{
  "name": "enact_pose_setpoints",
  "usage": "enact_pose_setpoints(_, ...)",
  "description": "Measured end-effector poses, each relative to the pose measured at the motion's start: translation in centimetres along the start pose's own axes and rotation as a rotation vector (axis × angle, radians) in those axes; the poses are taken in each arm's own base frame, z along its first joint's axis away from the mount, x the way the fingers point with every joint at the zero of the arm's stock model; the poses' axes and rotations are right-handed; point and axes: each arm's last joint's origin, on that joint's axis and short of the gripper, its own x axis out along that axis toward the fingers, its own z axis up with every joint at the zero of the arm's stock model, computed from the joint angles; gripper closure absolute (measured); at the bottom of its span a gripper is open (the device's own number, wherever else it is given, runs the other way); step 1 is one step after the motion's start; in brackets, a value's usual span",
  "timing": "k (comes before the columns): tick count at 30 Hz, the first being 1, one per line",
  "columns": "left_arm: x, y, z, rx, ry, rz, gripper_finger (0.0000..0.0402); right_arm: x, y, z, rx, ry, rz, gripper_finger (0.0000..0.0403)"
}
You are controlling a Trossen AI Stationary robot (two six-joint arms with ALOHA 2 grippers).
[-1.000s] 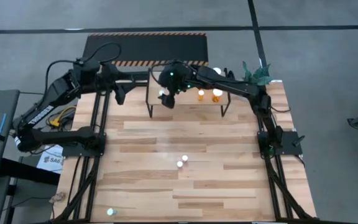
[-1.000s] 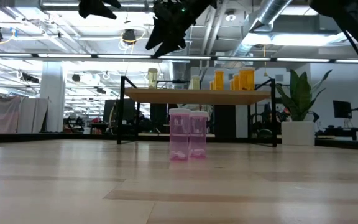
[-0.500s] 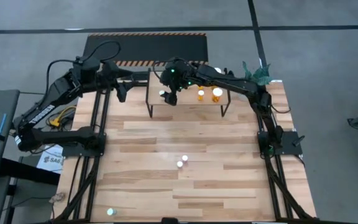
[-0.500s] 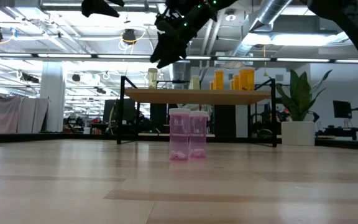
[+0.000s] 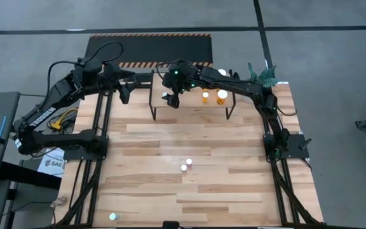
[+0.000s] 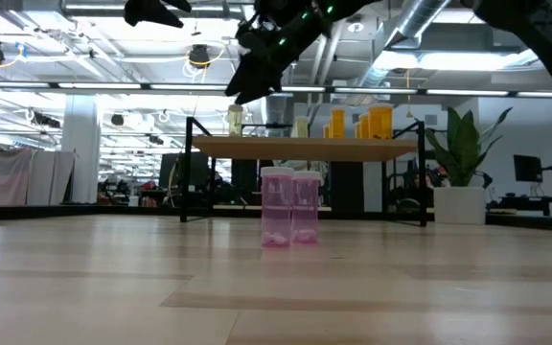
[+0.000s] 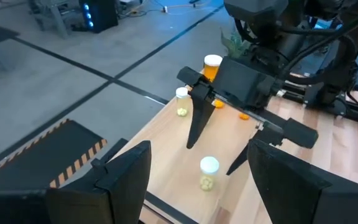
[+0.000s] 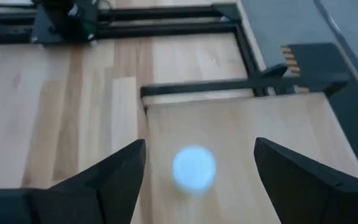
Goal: Pick and place medicine bottles onto shelf by color
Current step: Put the small yellow pill bottle on the shelf aligned with the other small yellow pill bottles
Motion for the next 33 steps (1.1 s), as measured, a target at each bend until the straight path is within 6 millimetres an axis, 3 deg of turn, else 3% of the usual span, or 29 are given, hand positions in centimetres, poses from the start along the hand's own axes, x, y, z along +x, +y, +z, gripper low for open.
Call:
enact_pose_setpoints(5, 0.0, 0.0, 0.0, 0.0, 0.001, 0.0, 0.0148, 2.1, -0.1, -1.0, 0.013, 0.034, 0.006, 0.0088)
enact_pose_setpoints(18, 0.0, 0.0, -0.2, 0.007, 0.02, 0.002, 0.0148, 1.9, -0.3, -1.0, 0.036, 0.039, -0.007, 0.0091)
enact_pose_setpoints(33, 0.0, 0.0, -0.2, 0.007, 0.019, 0.004, 0.0148, 1.8, 0.0, -1.1, 0.035, 0.062, -0.001, 0.0141)
